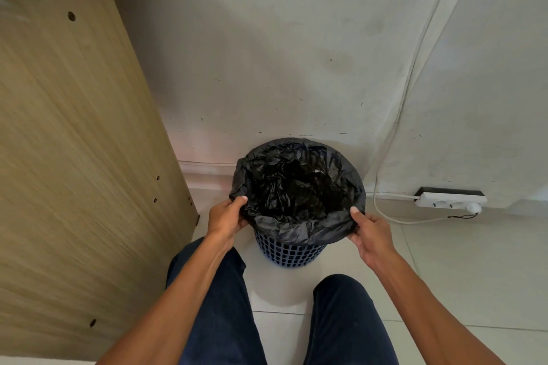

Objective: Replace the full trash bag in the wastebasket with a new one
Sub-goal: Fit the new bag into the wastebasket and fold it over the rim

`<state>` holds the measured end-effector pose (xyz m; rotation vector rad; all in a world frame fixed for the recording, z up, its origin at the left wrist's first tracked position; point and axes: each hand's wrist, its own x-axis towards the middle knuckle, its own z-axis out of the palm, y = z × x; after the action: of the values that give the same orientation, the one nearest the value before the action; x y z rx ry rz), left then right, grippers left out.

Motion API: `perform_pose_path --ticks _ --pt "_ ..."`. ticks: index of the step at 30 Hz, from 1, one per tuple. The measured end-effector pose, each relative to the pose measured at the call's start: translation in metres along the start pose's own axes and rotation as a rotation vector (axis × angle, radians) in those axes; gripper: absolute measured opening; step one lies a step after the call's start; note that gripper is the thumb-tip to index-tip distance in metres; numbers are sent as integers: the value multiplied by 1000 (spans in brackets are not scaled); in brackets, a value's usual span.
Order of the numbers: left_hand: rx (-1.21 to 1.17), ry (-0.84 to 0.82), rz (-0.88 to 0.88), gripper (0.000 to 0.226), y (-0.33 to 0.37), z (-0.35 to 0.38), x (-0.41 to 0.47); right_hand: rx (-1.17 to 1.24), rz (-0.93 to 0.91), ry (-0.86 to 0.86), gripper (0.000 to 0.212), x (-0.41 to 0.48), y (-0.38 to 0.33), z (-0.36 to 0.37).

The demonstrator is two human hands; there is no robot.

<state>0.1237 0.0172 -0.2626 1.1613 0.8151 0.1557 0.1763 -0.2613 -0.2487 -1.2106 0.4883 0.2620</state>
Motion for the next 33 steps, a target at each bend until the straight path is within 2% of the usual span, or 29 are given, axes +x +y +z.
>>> perform_pose_path --ticks 4,6,8,10,11,14,18,22,24,29,33 --pt "-62 31 -19 8 -8 2 -6 29 -36 25 14 -10 6 1" --pt "-78 43 -22 11 -12 4 -11 -103 -17 108 36 -13 16 1" --pt "-110 57 -13 28 -18 9 -17 -201 36 144 63 -21 29 6" --pt "-162 54 -28 47 -25 15 -25 -181 94 70 70 -30 40 17" --pt "-169 47 -28 44 -28 19 -30 -138 106 52 65 -32 44 23" --pt "-149 7 -46 23 -34 26 -42 -73 45 151 45 -27 47 31" --pt "-179 18 -89 8 -33 24 -44 -88 -2 191 31 -28 42 26" --pt "-227 6 -40 11 -29 22 -40 -92 -12 168 25 -32 34 24" --pt "-270 19 -15 2 -24 20 -39 -82 -10 177 25 -30 32 22" --pt "-409 -24 -141 15 -13 18 -36 -92 -36 173 30 -21 32 15" --pt "-364 -17 -184 14 -10 16 -31 -66 -42 126 15 -20 35 11"
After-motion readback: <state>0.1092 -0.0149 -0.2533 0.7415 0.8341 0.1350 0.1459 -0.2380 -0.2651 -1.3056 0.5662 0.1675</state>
